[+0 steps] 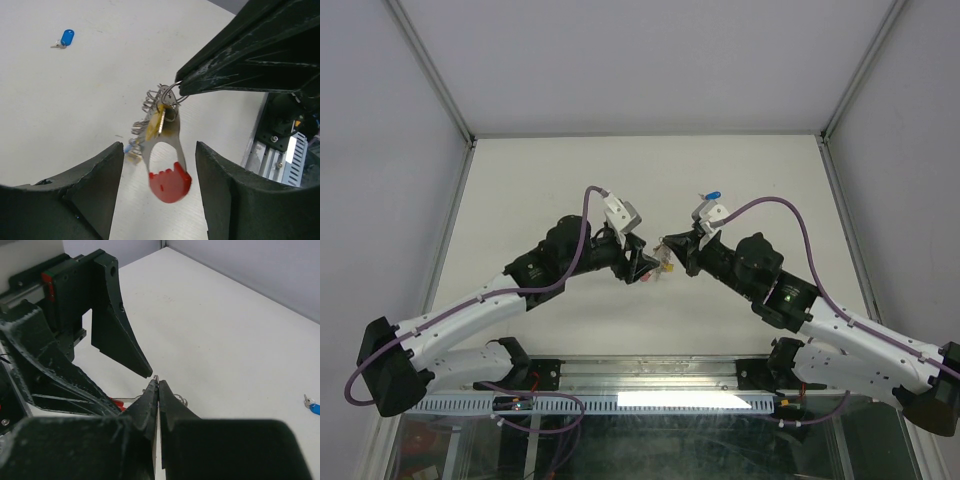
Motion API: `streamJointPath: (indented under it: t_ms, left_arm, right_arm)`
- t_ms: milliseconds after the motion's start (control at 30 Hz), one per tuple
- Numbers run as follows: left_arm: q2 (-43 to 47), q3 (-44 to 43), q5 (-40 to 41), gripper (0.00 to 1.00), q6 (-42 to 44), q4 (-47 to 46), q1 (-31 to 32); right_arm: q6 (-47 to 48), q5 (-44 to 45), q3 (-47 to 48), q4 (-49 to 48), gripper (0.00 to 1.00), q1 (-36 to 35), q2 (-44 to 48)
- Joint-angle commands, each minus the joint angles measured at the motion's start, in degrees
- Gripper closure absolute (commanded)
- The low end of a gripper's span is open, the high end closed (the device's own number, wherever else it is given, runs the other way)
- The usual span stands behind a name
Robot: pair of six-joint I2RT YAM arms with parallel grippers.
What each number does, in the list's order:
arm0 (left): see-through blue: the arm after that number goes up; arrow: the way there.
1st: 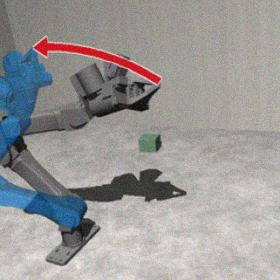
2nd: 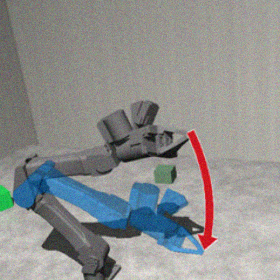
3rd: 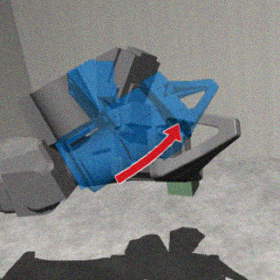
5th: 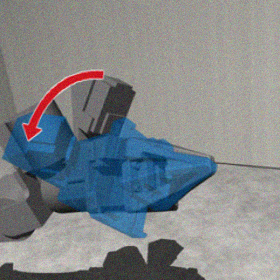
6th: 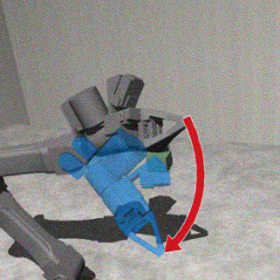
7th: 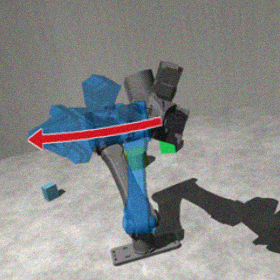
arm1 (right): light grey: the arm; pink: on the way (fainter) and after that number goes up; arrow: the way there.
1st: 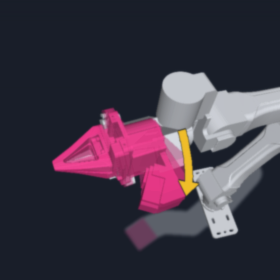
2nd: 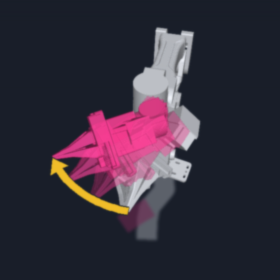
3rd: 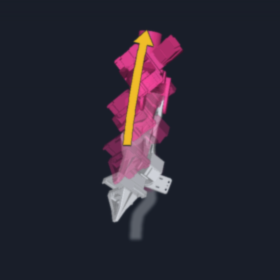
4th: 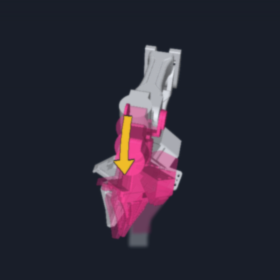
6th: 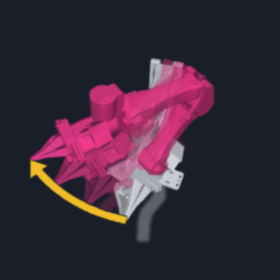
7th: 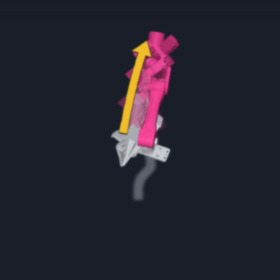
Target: Put the keys on the keyring
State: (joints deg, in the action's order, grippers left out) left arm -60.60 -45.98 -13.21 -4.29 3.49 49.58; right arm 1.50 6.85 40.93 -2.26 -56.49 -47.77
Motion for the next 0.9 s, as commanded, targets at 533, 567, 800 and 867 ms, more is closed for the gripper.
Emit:
streamJointPath:
  t_ms: [533,567,800,867]
  left_arm:
    - [-1.4,-2.1,-1.1,0.5,1.3,-3.4,1.1]
    - [-1.4,-2.1,-1.3,0.52,1.2,-3.5,1.1]
    - [-2.7,-1.7,-1.8,0.67,1.1,-3.4,1.0]
    - [-2.7,-1.3,-0.8,0.7,1.0,-3.5,1.0]
  right_arm:
    - [-1.7,1.3,2.8,-3.9,1.0,0.1,1.1]
    - [-1.8,1.2,2.8,-4.0,1.0,0.1,1.0]
    - [-2.3,0.7,3.2,-4.3,1.0,0.2,0.3]
    - [-2.5,0.9,3.3,-4.3,1.0,0.1,0.3]
